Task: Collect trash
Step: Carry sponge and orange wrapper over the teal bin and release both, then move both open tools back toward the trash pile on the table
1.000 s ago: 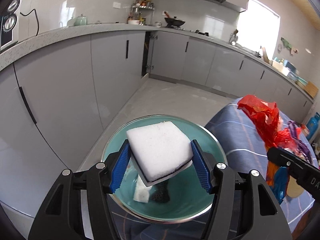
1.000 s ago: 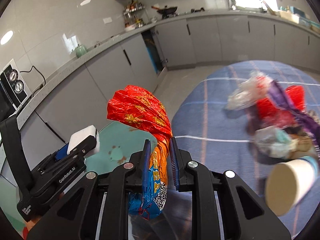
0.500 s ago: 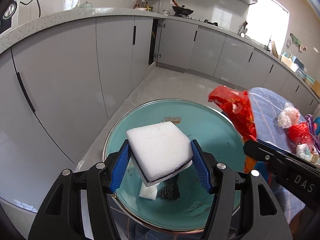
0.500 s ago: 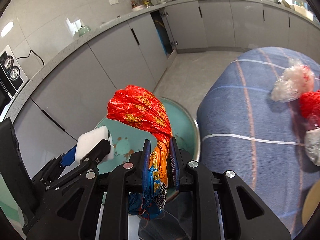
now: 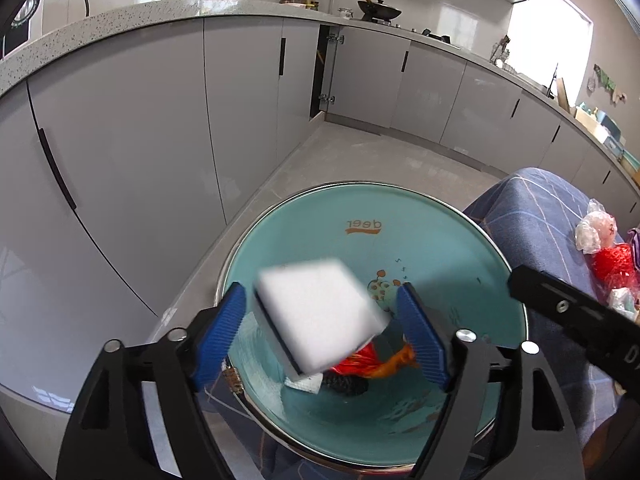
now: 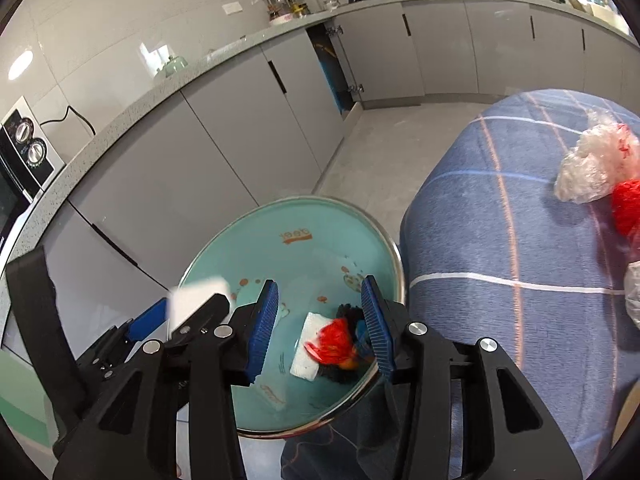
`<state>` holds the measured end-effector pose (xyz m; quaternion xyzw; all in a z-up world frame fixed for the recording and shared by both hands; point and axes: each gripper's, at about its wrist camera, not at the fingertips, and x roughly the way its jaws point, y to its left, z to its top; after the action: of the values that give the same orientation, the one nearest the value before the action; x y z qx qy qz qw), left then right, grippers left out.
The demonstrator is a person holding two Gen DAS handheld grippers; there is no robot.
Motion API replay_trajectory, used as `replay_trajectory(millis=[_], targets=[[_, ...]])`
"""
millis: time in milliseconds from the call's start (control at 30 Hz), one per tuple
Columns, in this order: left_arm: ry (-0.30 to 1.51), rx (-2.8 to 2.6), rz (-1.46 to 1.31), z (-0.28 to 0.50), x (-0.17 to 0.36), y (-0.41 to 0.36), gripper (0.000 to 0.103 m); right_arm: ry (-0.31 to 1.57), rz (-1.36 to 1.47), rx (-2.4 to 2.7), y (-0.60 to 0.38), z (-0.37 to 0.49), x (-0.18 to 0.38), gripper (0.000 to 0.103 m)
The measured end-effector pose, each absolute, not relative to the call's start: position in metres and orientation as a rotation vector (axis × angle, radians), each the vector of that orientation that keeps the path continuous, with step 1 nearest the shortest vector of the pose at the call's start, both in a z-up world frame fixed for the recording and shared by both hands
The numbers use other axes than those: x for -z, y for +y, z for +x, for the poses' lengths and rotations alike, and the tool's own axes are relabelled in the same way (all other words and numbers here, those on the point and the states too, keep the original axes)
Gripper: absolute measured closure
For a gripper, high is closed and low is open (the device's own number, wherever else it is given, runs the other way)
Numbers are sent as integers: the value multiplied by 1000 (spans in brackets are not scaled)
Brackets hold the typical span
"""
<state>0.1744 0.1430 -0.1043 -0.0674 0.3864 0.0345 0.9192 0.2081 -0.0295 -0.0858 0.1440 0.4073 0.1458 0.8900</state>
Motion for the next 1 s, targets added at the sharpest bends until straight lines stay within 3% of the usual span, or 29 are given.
replay_trajectory(millis=[400, 1000], targets=[[738, -26, -121, 159, 88, 121, 20, 758, 256, -212, -64, 175, 63, 59], [685, 218, -15, 120, 60, 24, 21, 656, 315, -10, -159, 104, 41, 59]])
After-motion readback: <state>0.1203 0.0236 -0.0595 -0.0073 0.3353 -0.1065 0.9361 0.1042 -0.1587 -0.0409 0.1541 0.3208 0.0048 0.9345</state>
